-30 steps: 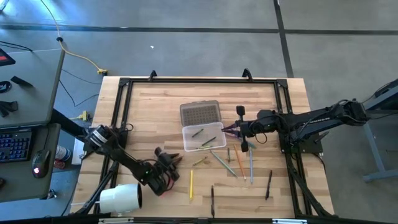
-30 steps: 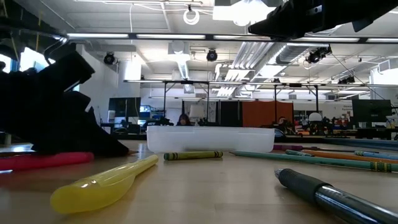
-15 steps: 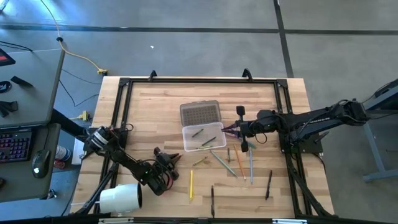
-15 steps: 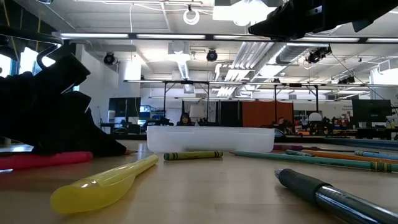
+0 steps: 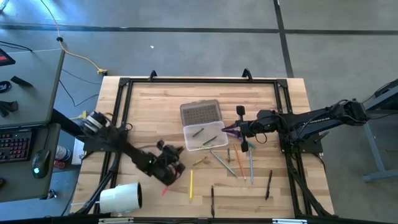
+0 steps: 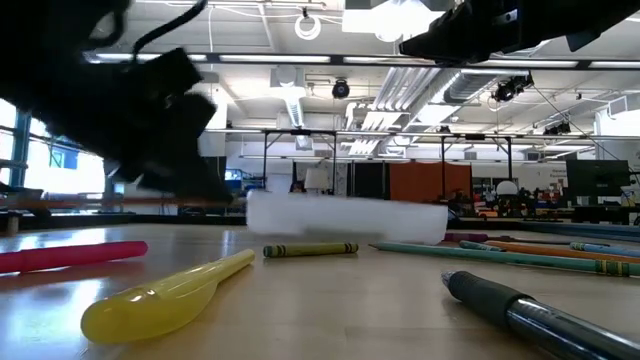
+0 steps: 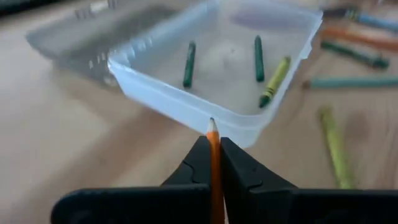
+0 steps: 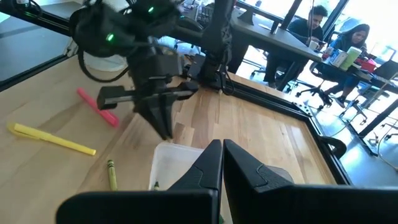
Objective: Pick & place school supplies into a supply box
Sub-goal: Put the orange pencil into the black supply box
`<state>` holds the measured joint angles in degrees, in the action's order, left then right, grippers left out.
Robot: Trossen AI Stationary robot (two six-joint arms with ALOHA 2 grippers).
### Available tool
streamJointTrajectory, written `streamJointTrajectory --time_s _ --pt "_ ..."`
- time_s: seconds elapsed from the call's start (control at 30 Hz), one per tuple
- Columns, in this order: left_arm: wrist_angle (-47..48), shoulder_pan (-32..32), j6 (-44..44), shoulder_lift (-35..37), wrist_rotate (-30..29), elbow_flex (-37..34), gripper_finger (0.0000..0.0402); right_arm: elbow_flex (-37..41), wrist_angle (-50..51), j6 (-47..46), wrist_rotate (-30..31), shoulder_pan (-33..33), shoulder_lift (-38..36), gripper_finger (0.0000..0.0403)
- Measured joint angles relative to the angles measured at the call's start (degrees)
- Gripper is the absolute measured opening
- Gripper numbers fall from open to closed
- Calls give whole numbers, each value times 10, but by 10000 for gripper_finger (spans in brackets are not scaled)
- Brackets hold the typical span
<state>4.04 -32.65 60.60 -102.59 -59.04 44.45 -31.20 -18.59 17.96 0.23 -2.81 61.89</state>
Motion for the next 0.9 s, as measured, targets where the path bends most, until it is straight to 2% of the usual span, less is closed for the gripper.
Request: streamJointTrajectory --time_s 0.07,0.17,0.3,0.37,0.5,0.7,0.8,0.9 --pt "0 22 -57 28 1 14 36 0 -1 0 0 0 0 0" --pt "-2 58 -154 64 14 40 55 0 -1 0 0 0 0 0" --pt "0 109 -238 84 83 77 82 0 -1 0 0 0 0 0" --pt "-7 129 -255 84 116 92 82 0 -1 1 0 0 0 0" --pt "-10 172 -294 81 134 104 56 0 -2 3 0 0 0 0" --pt "-23 260 -304 69 237 107 13 0 -7 3 0 0 0 0" --pt "-24 288 -304 66 278 107 26 0 -9 3 0 0 0 0" --pt "-21 301 -327 65 294 107 73 0 -9 4 -1 0 0 0"
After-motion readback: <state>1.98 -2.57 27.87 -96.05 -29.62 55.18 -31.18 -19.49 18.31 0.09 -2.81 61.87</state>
